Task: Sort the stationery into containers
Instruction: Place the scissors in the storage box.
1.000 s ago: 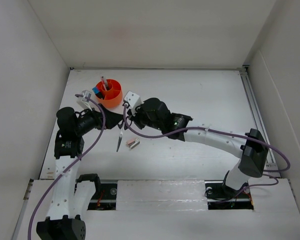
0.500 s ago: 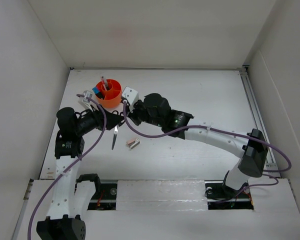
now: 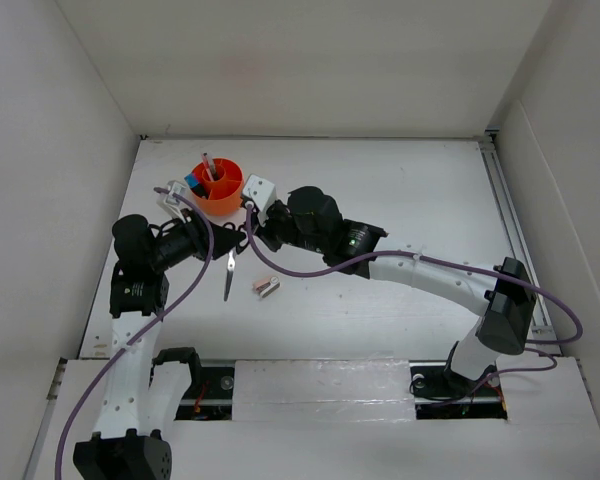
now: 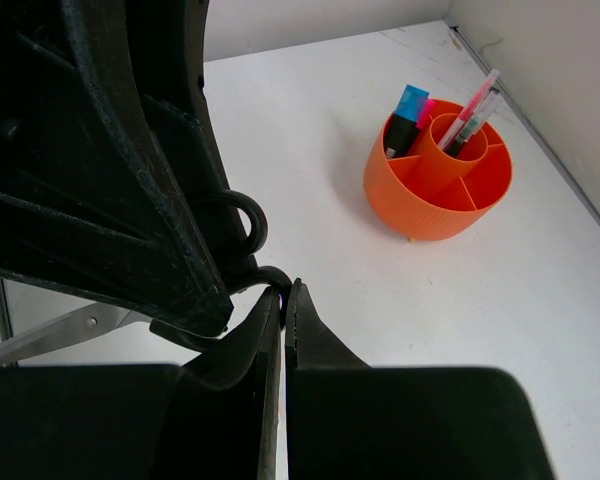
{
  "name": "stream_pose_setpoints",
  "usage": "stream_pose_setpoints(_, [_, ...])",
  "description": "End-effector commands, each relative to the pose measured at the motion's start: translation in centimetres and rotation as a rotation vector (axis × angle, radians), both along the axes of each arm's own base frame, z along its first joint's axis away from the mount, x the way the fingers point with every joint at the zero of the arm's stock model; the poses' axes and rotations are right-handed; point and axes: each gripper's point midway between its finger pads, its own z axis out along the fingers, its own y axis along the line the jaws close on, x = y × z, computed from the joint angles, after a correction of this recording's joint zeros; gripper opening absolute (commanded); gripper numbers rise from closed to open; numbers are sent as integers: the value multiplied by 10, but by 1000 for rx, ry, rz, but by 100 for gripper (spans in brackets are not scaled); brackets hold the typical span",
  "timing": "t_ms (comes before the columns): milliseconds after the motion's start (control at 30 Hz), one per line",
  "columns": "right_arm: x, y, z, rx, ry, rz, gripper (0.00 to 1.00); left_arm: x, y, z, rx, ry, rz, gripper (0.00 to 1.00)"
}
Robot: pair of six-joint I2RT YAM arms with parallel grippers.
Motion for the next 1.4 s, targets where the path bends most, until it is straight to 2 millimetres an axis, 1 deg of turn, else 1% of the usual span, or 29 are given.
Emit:
stream_pose_setpoints(0, [-4, 8, 60, 148, -86, 34, 0, -4, -4, 7, -6, -48, -41, 32])
stream_pose_setpoints(167, [-6, 10, 62, 161, -82, 43, 0, -4, -6, 8, -8, -58, -59, 32])
stream_pose_setpoints(200, [-6, 10, 62, 161, -82, 43, 0, -4, -6, 8, -8, -58, -59, 25])
stream_pose_setpoints(233, [-7, 8, 70, 178, -91, 43, 0, -6, -7, 9, -16, -51, -67, 23])
stream_pose_setpoints(300, [-8, 8, 70, 182, -83, 42, 0, -7, -10, 9, -16, -51, -79, 20])
stream_pose_setpoints(433, [-14, 8, 74, 191, -85, 73, 0, -3, -10, 10, -11, -52, -64, 3])
stream_pose_setpoints(500, [-15, 9, 70, 184, -79, 83, 0, 0, -7, 11, 0, -56, -41, 0])
stream_pose_setpoints(533, [-18, 8, 74, 192, -83, 94, 0, -3, -8, 10, 0, -49, -41, 0])
stream_pose_setpoints(600, [-25, 8, 78, 203, -85, 129, 0, 4, -3, 13, 8, -58, 2, 0])
stream_pose_setpoints(633, [-25, 7, 71, 191, -77, 129, 0, 4, -3, 13, 8, -58, 3, 0])
stream_pose_setpoints(667, [-28, 6, 75, 199, -81, 138, 2, 7, -1, 12, 12, -57, 22, 0])
stream_pose_setpoints(700, [-28, 6, 67, 189, -75, 138, 12, 9, 0, 12, 15, -57, 37, 0])
stream_pose_setpoints(733, [-29, 3, 70, 198, -80, 139, 51, 10, 2, 14, 18, -66, 52, 0])
stream_pose_setpoints(800, [-21, -8, 78, 233, -78, 59, 83, 17, 7, 13, 26, -66, 102, 0])
stream_pose_setpoints(833, [-19, -13, 69, 221, -63, 26, 100, 19, 10, 17, 30, -76, 123, 0])
stream_pose_setpoints(867, [-16, -23, 78, 249, -73, -15, 100, 23, 13, 16, 34, -76, 149, 0])
stream_pose_setpoints(933, [3, -47, 74, 261, -52, -205, 100, 36, 24, 15, 51, -64, 239, 0])
stream_pose_setpoints(967, [13, -62, 75, 284, -36, -310, 100, 47, 30, 22, 58, -67, 280, 0])
stream_pose_setpoints(1000, [26, -115, 71, 363, 61, -613, 100, 75, 51, 41, 32, -52, 443, 0])
stream_pose_setpoints(1033, [26, -115, 71, 364, 62, -617, 100, 75, 51, 41, 32, -52, 445, 0])
stream_pose_setpoints(1067, [20, -128, 72, 385, 104, -643, 100, 84, 55, 53, 12, -89, 470, 0])
stream_pose_setpoints(1100, [17, -133, 70, 388, 125, -647, 100, 96, 63, 59, 2, -91, 524, 0])
stream_pose_setpoints(1133, [11, -135, 61, 375, 149, -632, 100, 113, 68, 61, -5, -64, 558, 0])
stream_pose_setpoints(1167, [1, -139, 66, 399, 171, -607, 100, 127, 71, 71, -41, -75, 586, 0])
stream_pose_setpoints(1200, [-9, -139, 54, 363, 183, -583, 100, 149, 76, 73, -51, -56, 614, 0])
stream_pose_setpoints(1233, [-15, -141, 53, 371, 199, -576, 100, 151, 77, 79, -74, -72, 625, 0])
stream_pose_setpoints(1267, [-19, -149, 58, 392, 205, -575, 100, 175, 78, 86, -99, -85, 626, 0])
stream_pose_setpoints(1333, [-31, -151, 53, 390, 239, -539, 100, 202, 80, 96, -129, -79, 665, 0])
stream_pose_setpoints(1367, [-35, -153, 45, 381, 252, -528, 100, 211, 64, 137, -131, -152, 659, 0])
